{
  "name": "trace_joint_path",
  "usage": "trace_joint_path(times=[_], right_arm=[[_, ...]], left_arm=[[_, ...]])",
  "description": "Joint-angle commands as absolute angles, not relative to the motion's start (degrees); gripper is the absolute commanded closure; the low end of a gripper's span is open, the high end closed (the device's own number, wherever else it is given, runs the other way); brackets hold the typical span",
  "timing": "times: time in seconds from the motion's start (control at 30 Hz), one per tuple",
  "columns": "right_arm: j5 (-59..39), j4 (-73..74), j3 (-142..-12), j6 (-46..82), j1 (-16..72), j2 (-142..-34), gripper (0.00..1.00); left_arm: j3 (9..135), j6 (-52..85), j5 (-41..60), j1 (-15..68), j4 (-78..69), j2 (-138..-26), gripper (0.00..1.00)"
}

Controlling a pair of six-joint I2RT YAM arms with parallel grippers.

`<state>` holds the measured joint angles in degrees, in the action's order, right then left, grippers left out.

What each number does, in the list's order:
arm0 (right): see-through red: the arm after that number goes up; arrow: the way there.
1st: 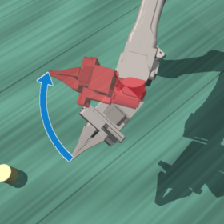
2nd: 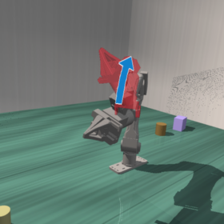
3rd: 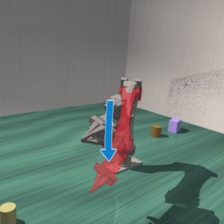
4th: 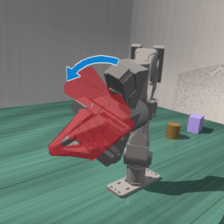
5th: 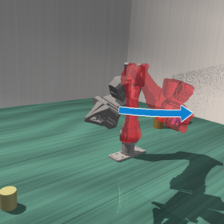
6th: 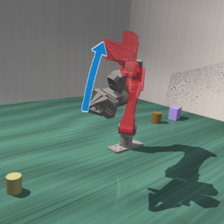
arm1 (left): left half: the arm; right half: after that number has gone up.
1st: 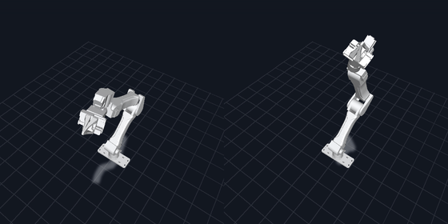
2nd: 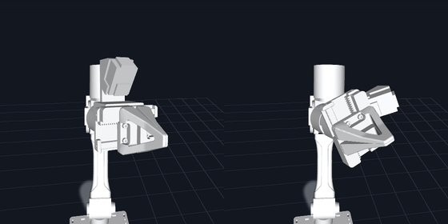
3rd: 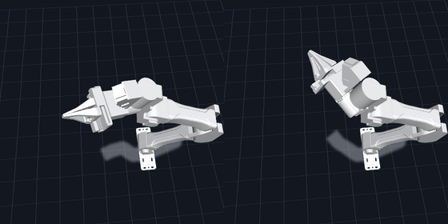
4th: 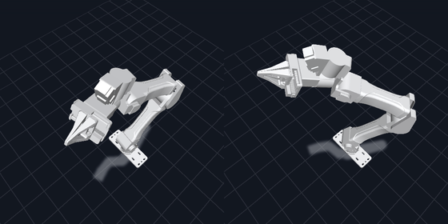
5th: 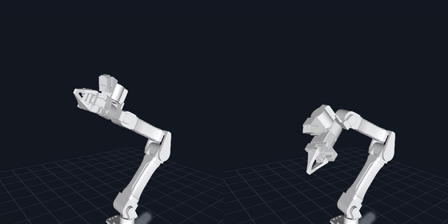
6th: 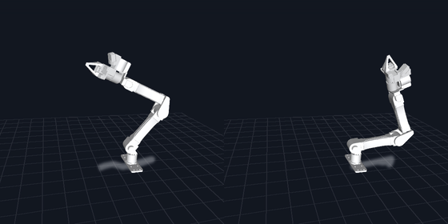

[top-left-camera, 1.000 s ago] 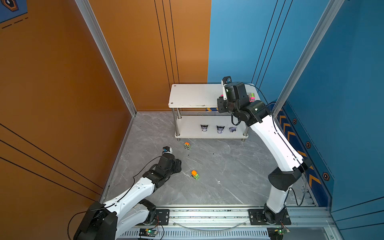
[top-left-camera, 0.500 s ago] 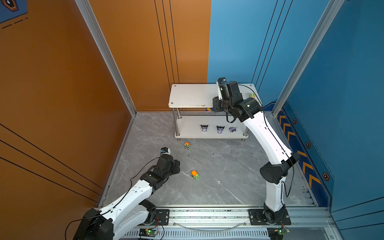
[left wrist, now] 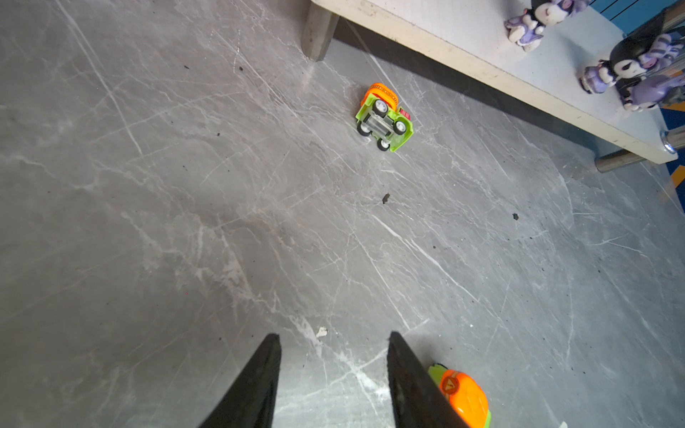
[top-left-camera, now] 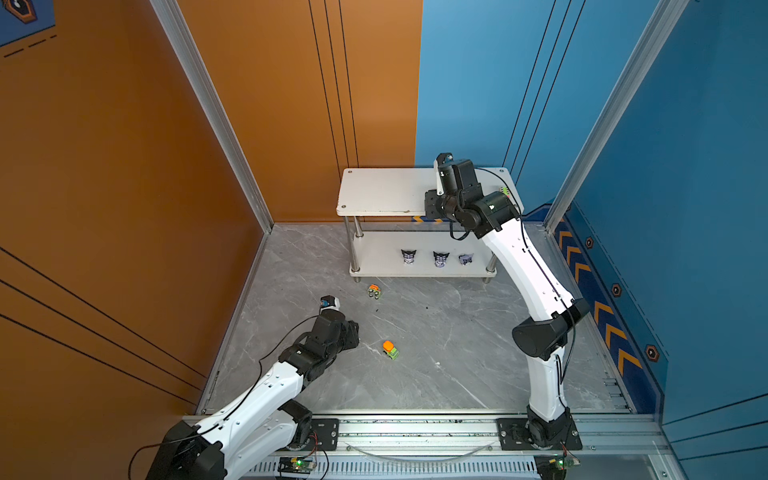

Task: Place and organize the plastic toys onto the shelf
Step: 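Lower the pink-and-green car onto the top board and open the right gripper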

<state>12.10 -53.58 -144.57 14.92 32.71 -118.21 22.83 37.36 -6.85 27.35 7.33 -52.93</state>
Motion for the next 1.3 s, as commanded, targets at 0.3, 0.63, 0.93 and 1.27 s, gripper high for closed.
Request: trace_joint_path(times=[0.3,0.63,0.93,1.27], right_arm=[[13.13,-54.43,-145.81,16.22,32.35,-121.88,0.70],[13.61,-54.37,-145.90,16.63,32.37,-122.49,0.59],[14.18,-54.25,-145.90,16.61,33.19,-120.91,0.45],[17.30,-54.45,-143.28,14.17,35.80,-113.79,0.43]], left_arm=[[22.15,37.14,-7.95,25.97,8.79,-53.31,0.51],[22.24,37.02,-7.73,25.58,8.96,-53.42,0.51],[22.35,37.10,-7.47,25.41,9.05,-53.11,0.51],[22.16,37.34,-7.22,25.38,8.79,-52.94,0.51]])
